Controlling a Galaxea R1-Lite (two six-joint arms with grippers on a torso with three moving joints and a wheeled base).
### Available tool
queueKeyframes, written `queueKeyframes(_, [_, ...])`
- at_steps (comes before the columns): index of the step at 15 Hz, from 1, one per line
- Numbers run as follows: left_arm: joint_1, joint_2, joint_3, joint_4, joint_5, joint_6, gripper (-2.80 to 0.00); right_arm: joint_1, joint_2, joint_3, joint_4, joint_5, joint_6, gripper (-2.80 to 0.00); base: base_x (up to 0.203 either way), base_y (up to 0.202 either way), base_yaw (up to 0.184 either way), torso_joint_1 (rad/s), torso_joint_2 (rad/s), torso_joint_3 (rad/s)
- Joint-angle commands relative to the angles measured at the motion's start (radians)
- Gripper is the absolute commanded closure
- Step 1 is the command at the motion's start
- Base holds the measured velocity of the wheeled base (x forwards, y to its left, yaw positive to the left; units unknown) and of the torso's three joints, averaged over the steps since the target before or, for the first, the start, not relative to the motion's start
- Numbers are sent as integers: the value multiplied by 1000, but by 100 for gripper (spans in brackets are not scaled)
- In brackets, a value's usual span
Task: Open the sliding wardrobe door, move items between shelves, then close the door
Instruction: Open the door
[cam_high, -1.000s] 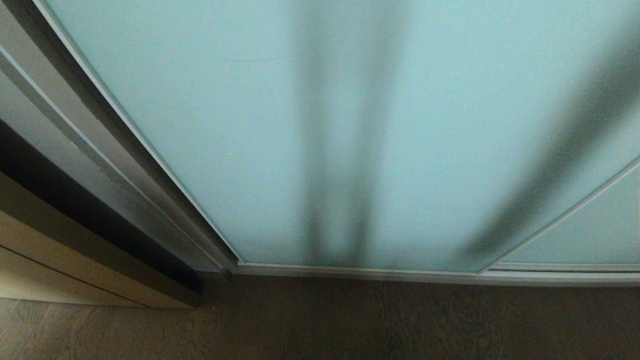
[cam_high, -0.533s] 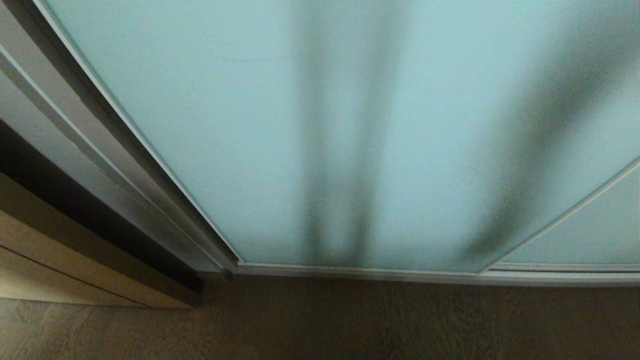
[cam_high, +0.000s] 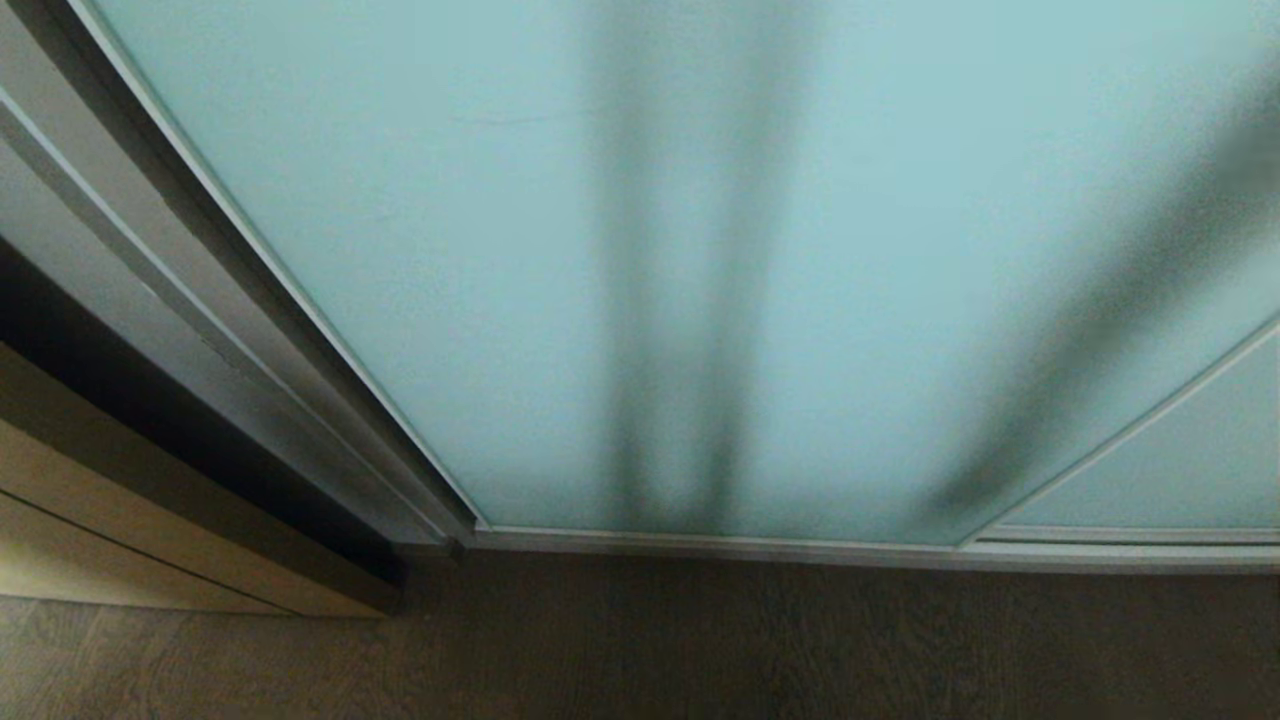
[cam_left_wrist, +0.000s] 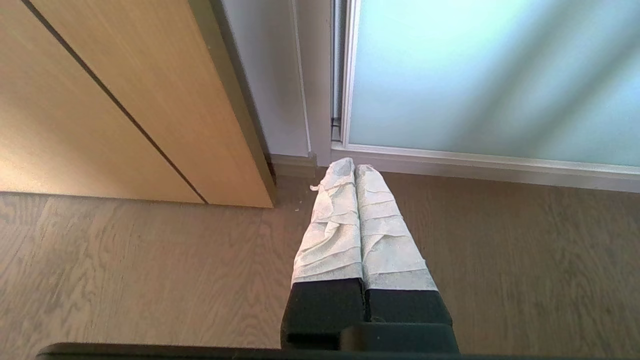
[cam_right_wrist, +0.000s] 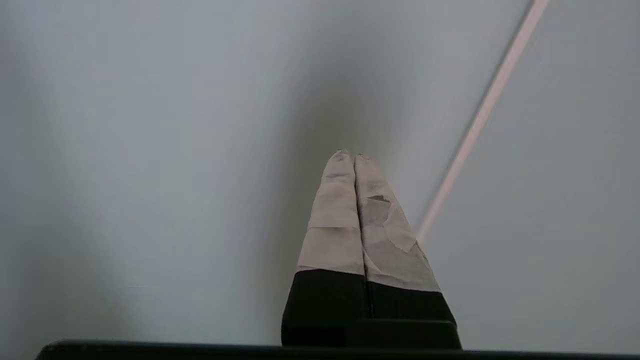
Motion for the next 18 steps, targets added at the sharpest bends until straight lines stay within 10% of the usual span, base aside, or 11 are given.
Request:
queueKeyframes(1, [0, 1, 0, 0, 0, 0, 0, 94, -202, 229, 166, -41, -34, 0, 0, 0, 0, 0, 0, 0])
queueKeyframes(8, [0, 1, 0, 0, 0, 0, 0, 247, -464, 541, 356, -99, -26, 0, 0, 0, 0, 0, 0, 0])
queueKeyframes(12, [0, 1, 0, 0, 0, 0, 0, 252, -487, 762, 102, -140, 13, 0, 0, 0, 0, 0, 0, 0])
queueKeyframes(14, [0, 1, 0, 0, 1, 0, 0, 253, -487, 756, 190, -202, 35, 0, 0, 0, 0, 0, 0, 0])
queueKeyframes(18, [0, 2, 0, 0, 0, 0, 0, 253, -487, 755, 235, -186, -129, 0, 0, 0, 0, 0, 0, 0])
